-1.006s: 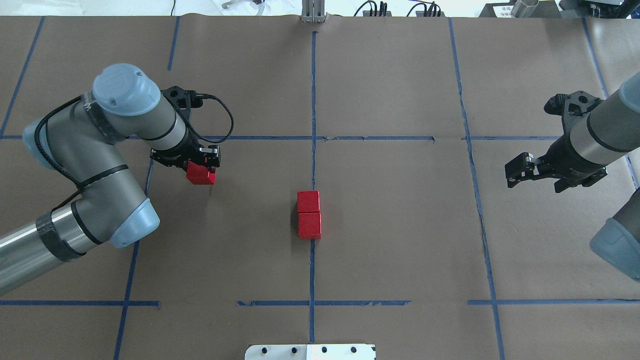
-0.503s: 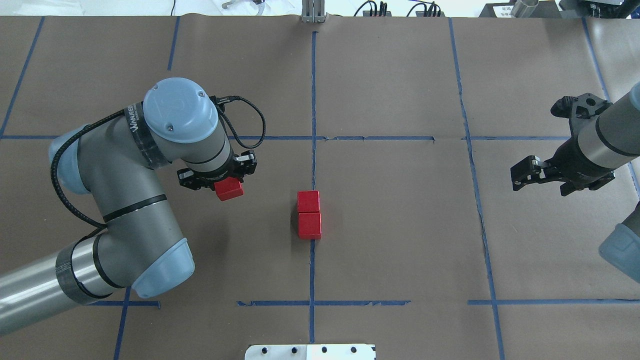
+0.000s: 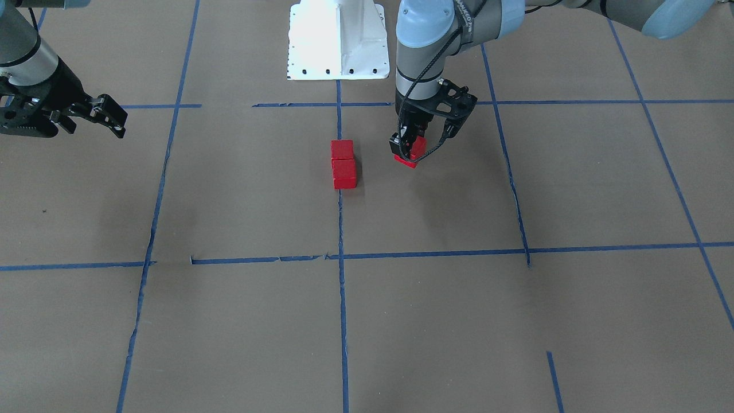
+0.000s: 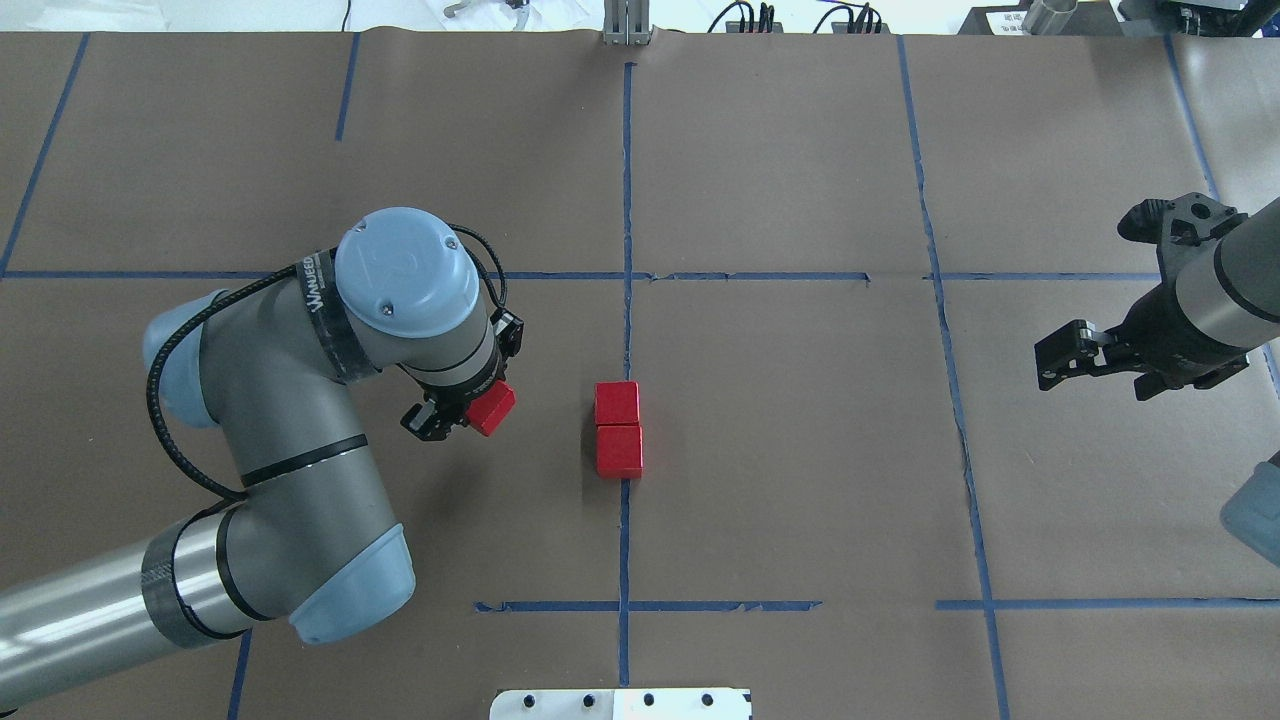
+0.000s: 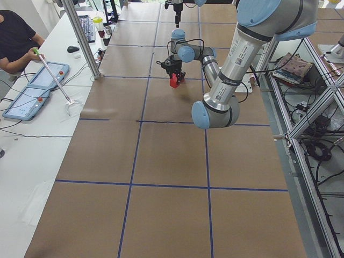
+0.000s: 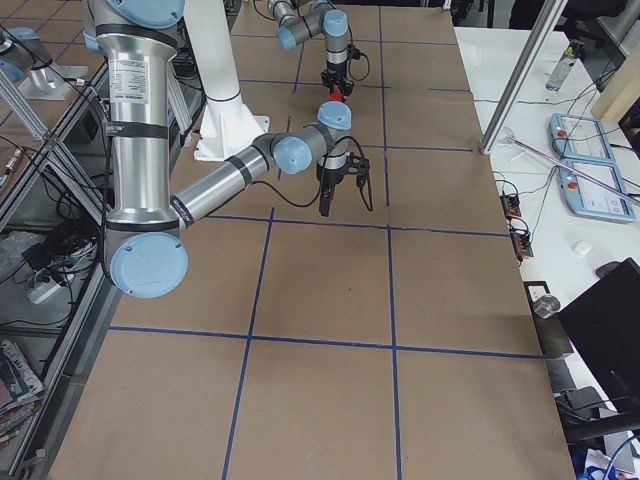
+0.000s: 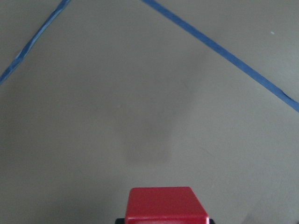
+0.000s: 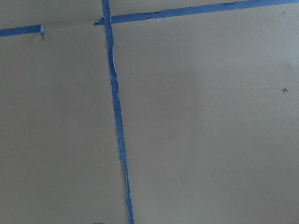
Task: Form red blocks into L shape at center
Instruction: 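Carry the cube with the left gripper next to the farther stacked cube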
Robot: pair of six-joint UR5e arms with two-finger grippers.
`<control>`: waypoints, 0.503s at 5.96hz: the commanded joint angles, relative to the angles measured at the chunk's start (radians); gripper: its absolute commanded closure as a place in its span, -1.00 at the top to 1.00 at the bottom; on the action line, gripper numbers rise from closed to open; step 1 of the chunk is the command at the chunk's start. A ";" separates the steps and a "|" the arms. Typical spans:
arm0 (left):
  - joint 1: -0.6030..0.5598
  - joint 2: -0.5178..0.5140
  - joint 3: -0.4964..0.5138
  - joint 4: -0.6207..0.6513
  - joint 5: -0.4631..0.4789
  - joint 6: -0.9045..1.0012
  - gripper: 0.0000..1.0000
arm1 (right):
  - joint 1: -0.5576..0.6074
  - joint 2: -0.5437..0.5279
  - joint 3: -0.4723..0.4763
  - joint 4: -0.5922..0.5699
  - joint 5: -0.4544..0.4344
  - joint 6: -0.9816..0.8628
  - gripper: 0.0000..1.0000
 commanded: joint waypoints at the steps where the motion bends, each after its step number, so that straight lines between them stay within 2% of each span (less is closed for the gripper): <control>1: 0.022 -0.029 0.049 -0.033 0.007 -0.341 -0.95 | 0.000 -0.001 0.005 -0.001 0.000 0.000 1.00; 3: 0.028 -0.032 0.101 -0.205 0.010 -0.432 -0.95 | 0.000 -0.001 0.006 -0.001 0.002 0.000 1.00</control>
